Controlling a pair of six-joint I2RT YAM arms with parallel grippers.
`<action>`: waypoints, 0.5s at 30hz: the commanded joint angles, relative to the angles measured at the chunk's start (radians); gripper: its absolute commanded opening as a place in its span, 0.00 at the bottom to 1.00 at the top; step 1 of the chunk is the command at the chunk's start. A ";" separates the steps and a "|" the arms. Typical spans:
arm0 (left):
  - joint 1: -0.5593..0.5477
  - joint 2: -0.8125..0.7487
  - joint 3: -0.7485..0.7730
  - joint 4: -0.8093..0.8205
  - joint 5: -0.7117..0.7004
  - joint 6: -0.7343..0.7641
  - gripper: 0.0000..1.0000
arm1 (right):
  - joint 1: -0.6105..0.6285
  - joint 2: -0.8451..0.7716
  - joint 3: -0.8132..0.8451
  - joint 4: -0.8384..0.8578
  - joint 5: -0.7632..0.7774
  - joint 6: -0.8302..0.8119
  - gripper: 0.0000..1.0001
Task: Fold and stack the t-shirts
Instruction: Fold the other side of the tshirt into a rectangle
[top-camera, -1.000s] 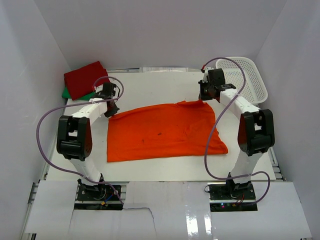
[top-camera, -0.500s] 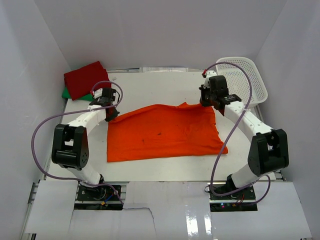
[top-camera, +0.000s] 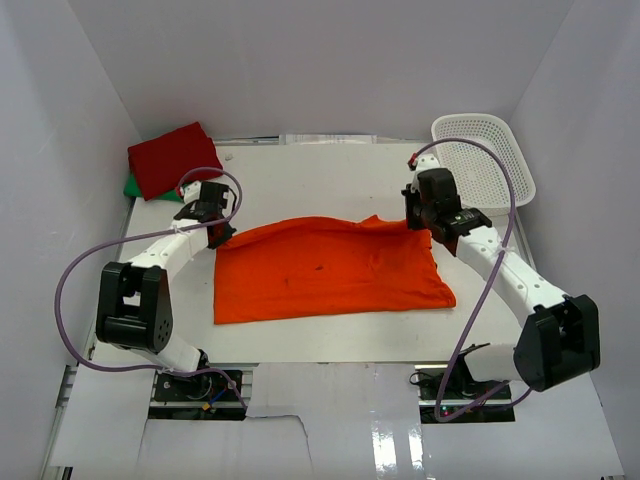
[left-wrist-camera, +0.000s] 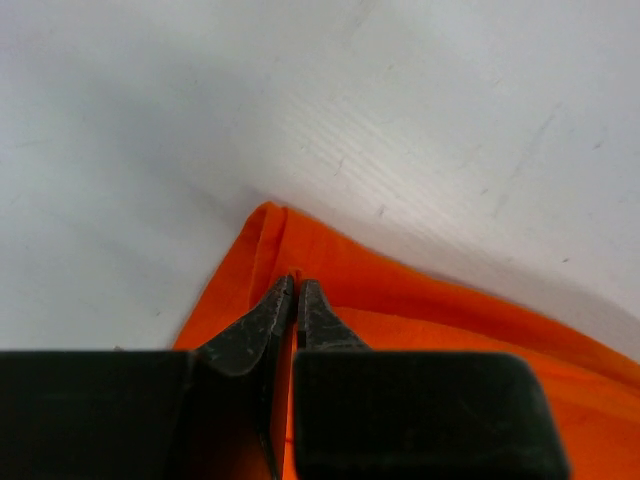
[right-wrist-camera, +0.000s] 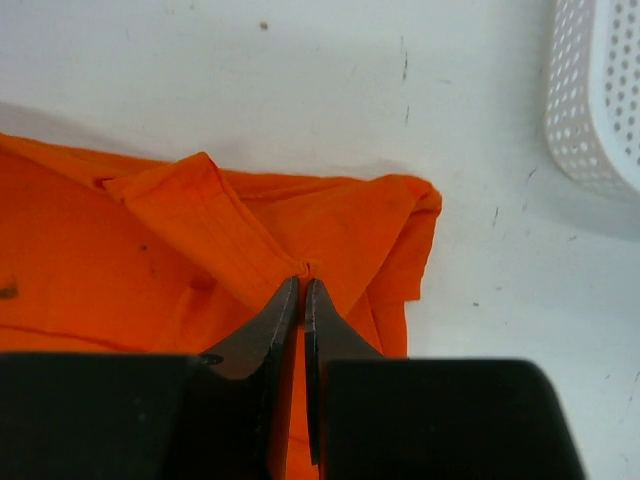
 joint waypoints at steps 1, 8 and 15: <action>-0.001 -0.047 -0.040 -0.005 -0.006 -0.025 0.00 | 0.012 -0.067 -0.050 -0.038 0.035 0.038 0.08; 0.015 -0.058 -0.081 -0.015 0.008 -0.048 0.00 | 0.014 -0.144 -0.133 -0.092 0.069 0.069 0.08; 0.018 -0.084 -0.085 -0.027 -0.001 -0.045 0.00 | 0.014 -0.207 -0.170 -0.146 0.058 0.086 0.08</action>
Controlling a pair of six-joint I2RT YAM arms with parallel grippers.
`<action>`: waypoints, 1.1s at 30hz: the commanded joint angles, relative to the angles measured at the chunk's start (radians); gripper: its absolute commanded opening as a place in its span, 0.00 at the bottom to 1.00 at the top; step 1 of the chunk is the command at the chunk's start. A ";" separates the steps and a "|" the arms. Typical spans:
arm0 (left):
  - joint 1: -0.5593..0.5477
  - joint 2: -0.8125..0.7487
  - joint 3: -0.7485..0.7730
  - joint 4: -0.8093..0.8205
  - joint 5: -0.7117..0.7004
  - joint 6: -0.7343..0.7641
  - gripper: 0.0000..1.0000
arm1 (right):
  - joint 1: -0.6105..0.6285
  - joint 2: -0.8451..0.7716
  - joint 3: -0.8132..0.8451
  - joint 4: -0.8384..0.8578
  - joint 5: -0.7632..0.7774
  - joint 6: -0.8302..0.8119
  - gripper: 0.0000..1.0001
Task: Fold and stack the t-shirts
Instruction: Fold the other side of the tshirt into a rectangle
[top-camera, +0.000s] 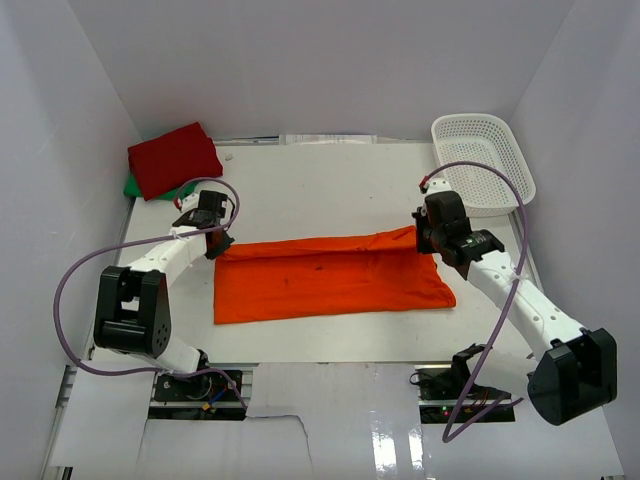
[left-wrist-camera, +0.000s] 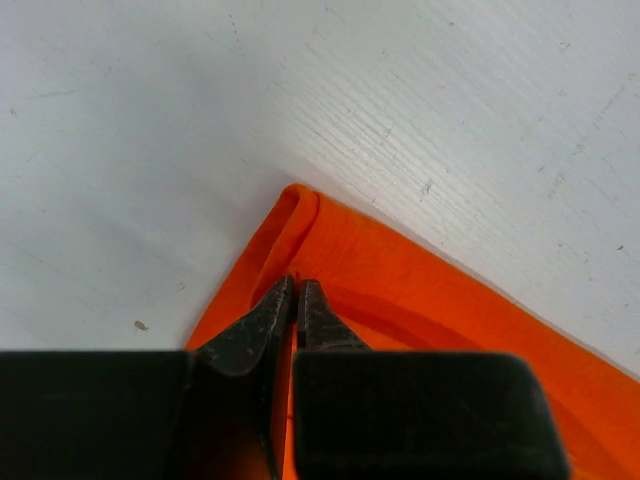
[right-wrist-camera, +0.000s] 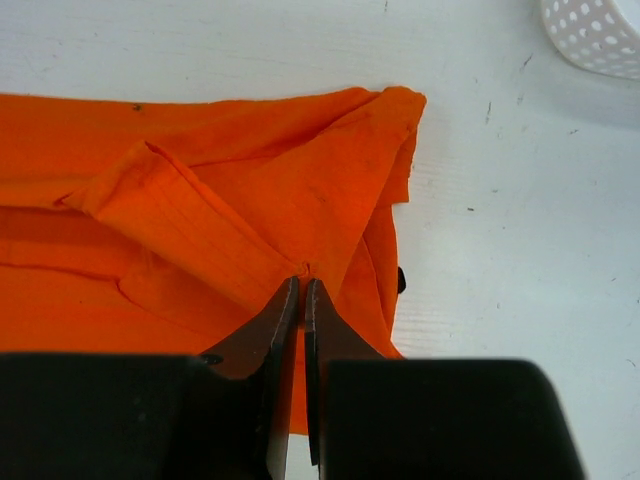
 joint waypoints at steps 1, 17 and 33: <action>0.005 -0.067 -0.004 -0.003 -0.015 -0.009 0.00 | 0.002 -0.046 -0.027 -0.028 0.013 0.021 0.08; 0.005 -0.133 -0.027 -0.040 -0.012 -0.009 0.00 | 0.005 -0.096 -0.074 -0.091 0.020 0.040 0.08; 0.003 -0.294 -0.181 -0.098 0.081 -0.007 0.98 | 0.005 -0.103 -0.071 -0.255 0.121 0.191 0.52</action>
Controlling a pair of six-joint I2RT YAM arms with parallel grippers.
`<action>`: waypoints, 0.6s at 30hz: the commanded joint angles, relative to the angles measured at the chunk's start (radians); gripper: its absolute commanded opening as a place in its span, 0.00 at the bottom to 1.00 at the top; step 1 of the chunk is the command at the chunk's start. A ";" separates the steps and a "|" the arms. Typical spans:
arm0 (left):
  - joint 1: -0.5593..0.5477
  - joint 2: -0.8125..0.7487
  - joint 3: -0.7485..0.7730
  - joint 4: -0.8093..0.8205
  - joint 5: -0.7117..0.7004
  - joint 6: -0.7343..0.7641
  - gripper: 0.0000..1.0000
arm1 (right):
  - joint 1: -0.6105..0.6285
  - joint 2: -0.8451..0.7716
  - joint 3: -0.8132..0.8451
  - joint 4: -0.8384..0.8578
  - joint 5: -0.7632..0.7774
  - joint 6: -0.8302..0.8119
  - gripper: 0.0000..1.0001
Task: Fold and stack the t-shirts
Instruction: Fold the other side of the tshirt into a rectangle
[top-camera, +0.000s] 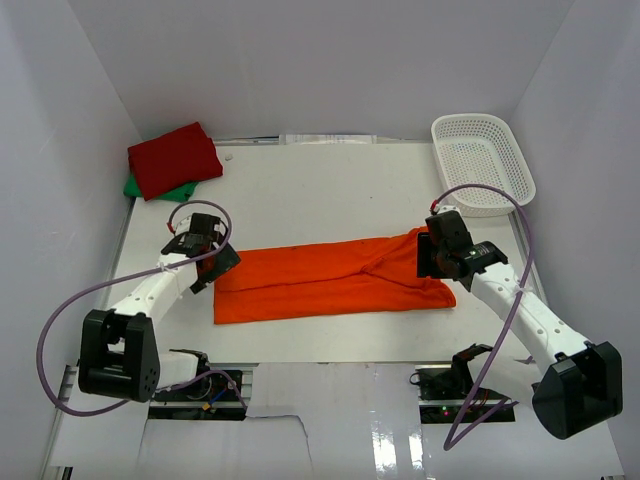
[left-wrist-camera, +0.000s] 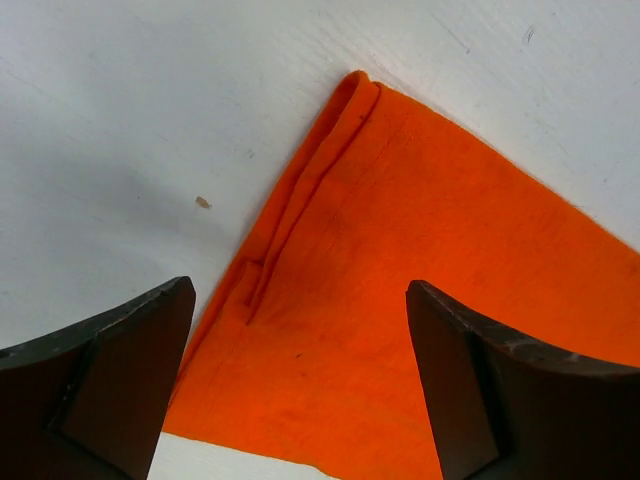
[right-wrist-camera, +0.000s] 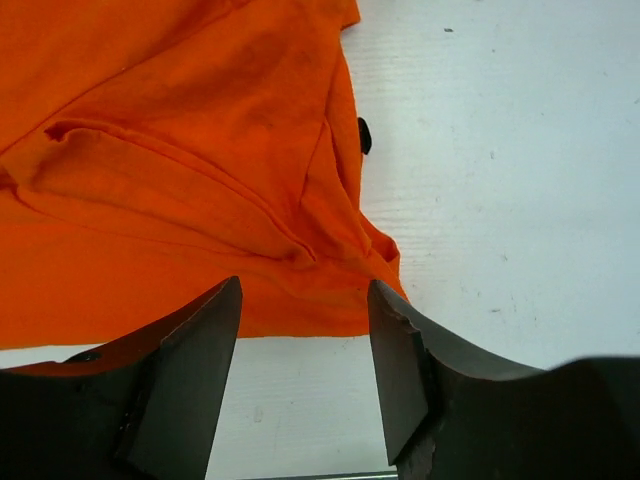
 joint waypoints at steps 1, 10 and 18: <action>0.000 -0.047 0.037 -0.033 -0.021 0.015 0.98 | 0.007 -0.020 0.034 -0.041 0.082 0.061 0.62; -0.006 0.083 0.210 0.063 0.055 0.140 0.98 | 0.006 0.049 0.115 0.109 -0.061 -0.003 0.56; -0.052 0.212 0.241 0.282 0.351 0.212 0.98 | 0.010 0.269 0.103 0.361 -0.383 -0.018 0.50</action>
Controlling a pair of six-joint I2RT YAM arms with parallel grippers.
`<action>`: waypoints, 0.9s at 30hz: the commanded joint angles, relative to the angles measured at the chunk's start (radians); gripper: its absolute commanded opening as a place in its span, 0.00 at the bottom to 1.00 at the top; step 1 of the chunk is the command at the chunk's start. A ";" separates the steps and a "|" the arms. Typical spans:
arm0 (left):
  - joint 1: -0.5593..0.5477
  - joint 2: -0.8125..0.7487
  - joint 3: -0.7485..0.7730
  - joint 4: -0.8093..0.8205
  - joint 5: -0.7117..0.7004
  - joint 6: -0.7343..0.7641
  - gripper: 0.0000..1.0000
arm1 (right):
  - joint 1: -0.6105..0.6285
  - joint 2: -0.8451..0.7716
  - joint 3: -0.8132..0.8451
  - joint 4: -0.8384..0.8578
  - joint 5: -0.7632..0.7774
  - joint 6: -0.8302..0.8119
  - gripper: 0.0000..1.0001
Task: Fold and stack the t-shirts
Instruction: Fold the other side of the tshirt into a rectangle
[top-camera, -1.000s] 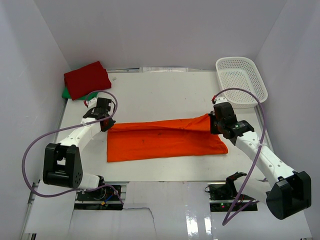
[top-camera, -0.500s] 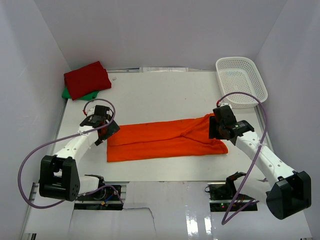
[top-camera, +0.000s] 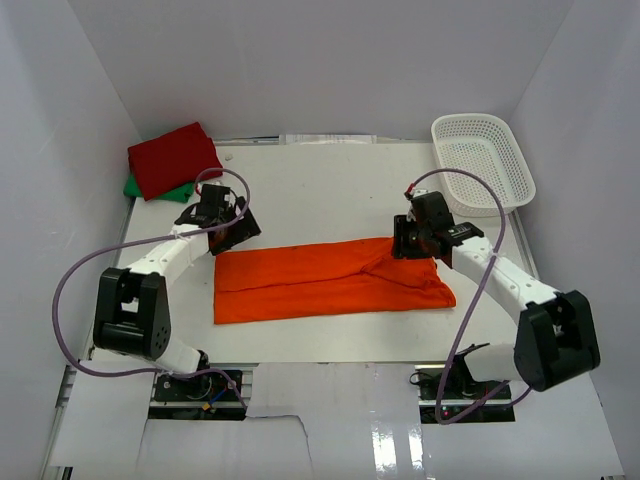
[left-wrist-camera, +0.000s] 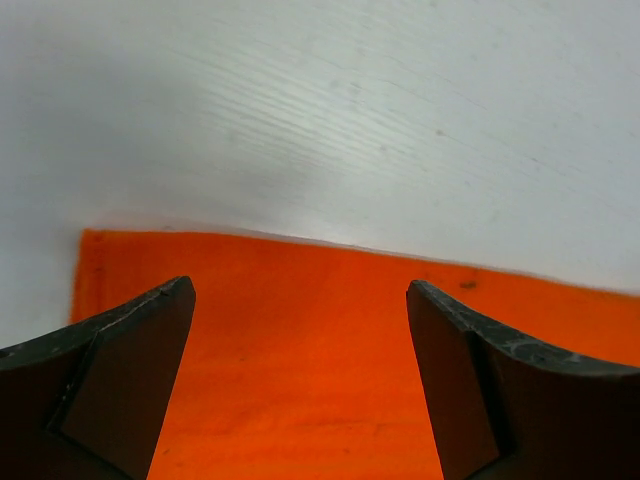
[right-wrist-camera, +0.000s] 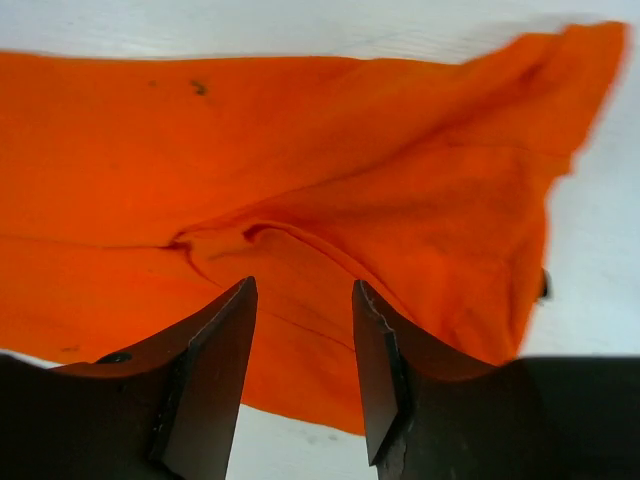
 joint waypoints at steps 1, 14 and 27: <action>-0.045 0.018 0.037 0.113 0.173 0.040 0.98 | 0.009 0.061 0.008 0.179 -0.193 -0.023 0.50; -0.144 0.051 0.109 0.089 0.155 0.035 0.98 | 0.029 0.207 -0.020 0.302 -0.312 -0.031 0.50; -0.144 0.064 0.084 0.096 0.163 0.021 0.98 | 0.073 0.152 -0.081 0.257 -0.284 -0.005 0.17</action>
